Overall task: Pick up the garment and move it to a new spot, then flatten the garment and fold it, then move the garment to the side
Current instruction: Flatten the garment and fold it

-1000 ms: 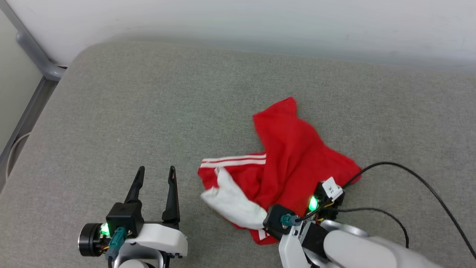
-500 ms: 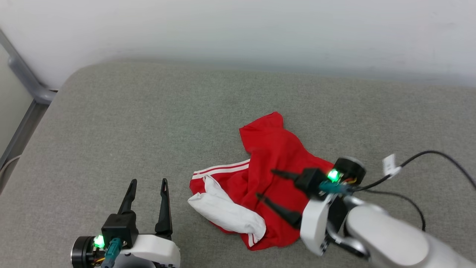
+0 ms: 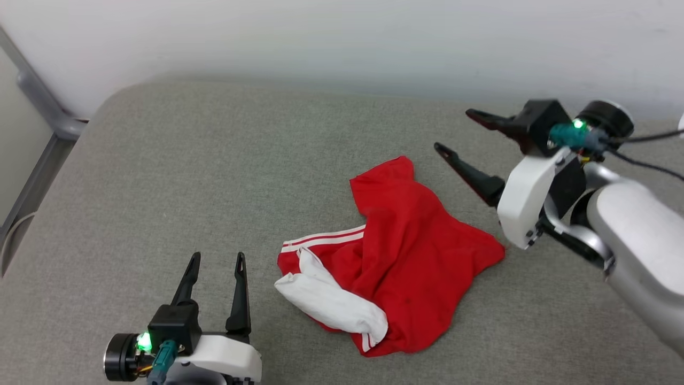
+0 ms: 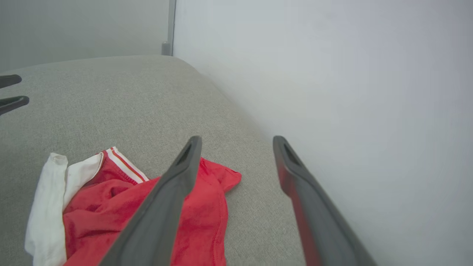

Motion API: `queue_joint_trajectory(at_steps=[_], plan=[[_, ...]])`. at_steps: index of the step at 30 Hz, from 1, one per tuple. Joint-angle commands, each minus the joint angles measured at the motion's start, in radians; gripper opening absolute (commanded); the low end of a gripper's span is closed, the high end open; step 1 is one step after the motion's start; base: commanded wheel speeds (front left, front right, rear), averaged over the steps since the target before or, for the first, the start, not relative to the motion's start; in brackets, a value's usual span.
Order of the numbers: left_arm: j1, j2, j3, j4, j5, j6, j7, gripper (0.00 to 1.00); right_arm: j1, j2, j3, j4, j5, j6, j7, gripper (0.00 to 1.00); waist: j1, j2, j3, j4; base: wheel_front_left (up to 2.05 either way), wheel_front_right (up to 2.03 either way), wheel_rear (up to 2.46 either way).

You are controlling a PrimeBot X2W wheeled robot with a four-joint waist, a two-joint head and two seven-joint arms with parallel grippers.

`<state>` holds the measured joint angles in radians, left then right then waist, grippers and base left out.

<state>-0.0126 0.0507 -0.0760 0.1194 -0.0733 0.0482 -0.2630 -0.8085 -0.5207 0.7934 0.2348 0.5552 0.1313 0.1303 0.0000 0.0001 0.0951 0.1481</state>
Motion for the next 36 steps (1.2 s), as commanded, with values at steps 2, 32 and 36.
queue_joint_trajectory(at_steps=[2,32,36], plan=[[-0.023,-0.001,-0.006,-0.007,0.000,-0.001,-0.003,1.00,-0.060,-0.025,0.033,0.025,0.049,-0.001,0.095,1.00,0.0000,-0.0001,0.031,0.022,0.00,0.00,0.00],[-0.181,-0.001,-0.112,-0.017,-0.077,0.049,-0.003,1.00,-0.214,0.074,0.502,0.413,0.246,0.001,0.546,1.00,0.0000,-0.0001,0.278,0.146,0.00,0.00,0.00],[-0.179,-0.001,-0.106,-0.012,-0.073,0.052,-0.003,1.00,-0.205,0.088,0.506,0.409,0.232,0.003,0.509,0.00,0.0000,-0.0001,0.272,0.142,0.00,0.00,0.00]])
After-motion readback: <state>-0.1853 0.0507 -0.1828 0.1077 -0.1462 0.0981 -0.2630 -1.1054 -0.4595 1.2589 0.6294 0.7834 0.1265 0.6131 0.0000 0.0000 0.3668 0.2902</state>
